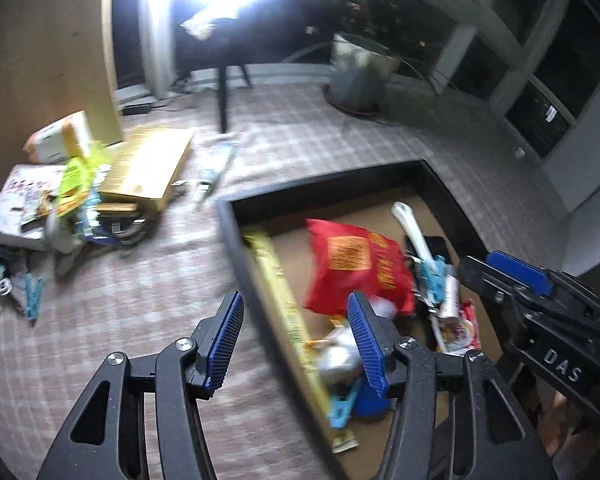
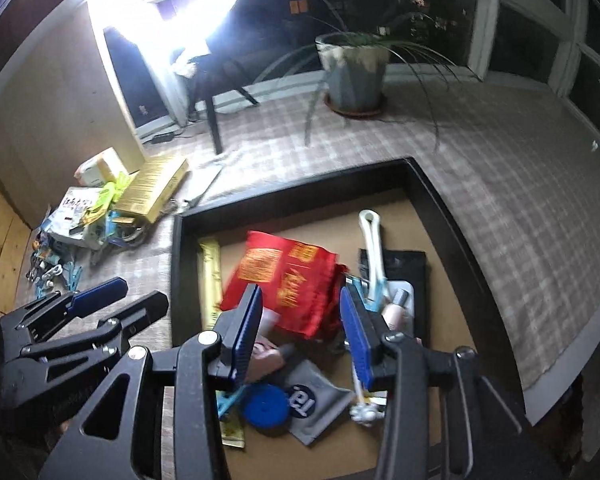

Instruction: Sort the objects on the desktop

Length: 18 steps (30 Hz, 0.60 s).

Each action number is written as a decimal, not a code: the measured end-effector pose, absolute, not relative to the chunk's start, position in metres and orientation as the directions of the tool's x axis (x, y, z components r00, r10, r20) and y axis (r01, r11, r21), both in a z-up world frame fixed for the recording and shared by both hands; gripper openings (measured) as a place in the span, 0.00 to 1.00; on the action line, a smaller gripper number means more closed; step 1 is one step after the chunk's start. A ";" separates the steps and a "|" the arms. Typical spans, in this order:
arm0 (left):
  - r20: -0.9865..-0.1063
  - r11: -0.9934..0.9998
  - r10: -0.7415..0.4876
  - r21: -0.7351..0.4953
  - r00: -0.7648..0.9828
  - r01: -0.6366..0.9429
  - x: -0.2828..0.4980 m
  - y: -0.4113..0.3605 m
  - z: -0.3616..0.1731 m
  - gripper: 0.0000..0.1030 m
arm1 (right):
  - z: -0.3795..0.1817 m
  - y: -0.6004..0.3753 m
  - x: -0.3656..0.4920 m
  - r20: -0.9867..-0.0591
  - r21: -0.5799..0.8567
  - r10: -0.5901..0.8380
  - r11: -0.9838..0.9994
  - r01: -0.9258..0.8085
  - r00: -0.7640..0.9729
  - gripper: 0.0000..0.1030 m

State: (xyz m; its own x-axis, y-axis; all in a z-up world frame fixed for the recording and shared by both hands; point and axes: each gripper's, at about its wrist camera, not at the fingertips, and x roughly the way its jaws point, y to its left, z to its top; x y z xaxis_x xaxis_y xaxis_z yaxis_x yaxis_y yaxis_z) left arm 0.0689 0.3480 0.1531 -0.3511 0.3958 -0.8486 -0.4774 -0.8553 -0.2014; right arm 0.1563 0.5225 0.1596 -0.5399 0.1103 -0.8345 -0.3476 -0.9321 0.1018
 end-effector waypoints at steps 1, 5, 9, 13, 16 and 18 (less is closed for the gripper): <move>-0.848 -0.862 0.391 -0.201 -0.357 -0.465 0.066 0.340 0.154 0.50 | 0.162 0.514 0.153 -0.831 0.096 0.110 -0.937 -0.335 -0.546 0.39; -0.849 -0.894 0.355 -0.186 -0.392 -0.407 0.052 0.302 0.155 0.50 | 0.170 0.484 0.137 -0.819 0.090 0.089 -0.956 -0.280 -0.567 0.39; -0.850 -0.919 0.324 -0.178 -0.415 -0.352 0.041 0.262 0.154 0.50 | 0.175 0.443 0.117 -0.809 0.086 0.056 -0.973 -0.213 -0.585 0.39; -0.852 -0.939 0.295 -0.173 -0.434 -0.297 0.033 0.223 0.153 0.49 | 0.175 0.405 0.098 -0.805 0.085 0.022 -0.985 -0.152 -0.592 0.39; -0.852 -0.950 0.272 -0.166 -0.447 -0.263 0.027 0.194 0.153 0.49 | 0.177 0.377 0.087 -0.799 0.073 0.013 -0.990 -0.118 -0.602 0.39; -0.851 -0.958 0.256 -0.161 -0.459 -0.237 0.024 0.176 0.153 0.49 | 0.179 0.358 0.079 -0.795 0.077 -0.006 -0.993 -0.091 -0.606 0.39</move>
State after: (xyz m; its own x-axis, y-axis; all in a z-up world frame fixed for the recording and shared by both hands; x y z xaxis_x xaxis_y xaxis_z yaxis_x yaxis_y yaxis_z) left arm 0.0237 0.1763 0.1532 -0.4585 0.2562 -0.8510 -0.2368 -0.9582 -0.1608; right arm 0.0787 0.3584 0.1787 -0.6063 -0.0057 -0.7952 -0.0910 -0.9929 0.0765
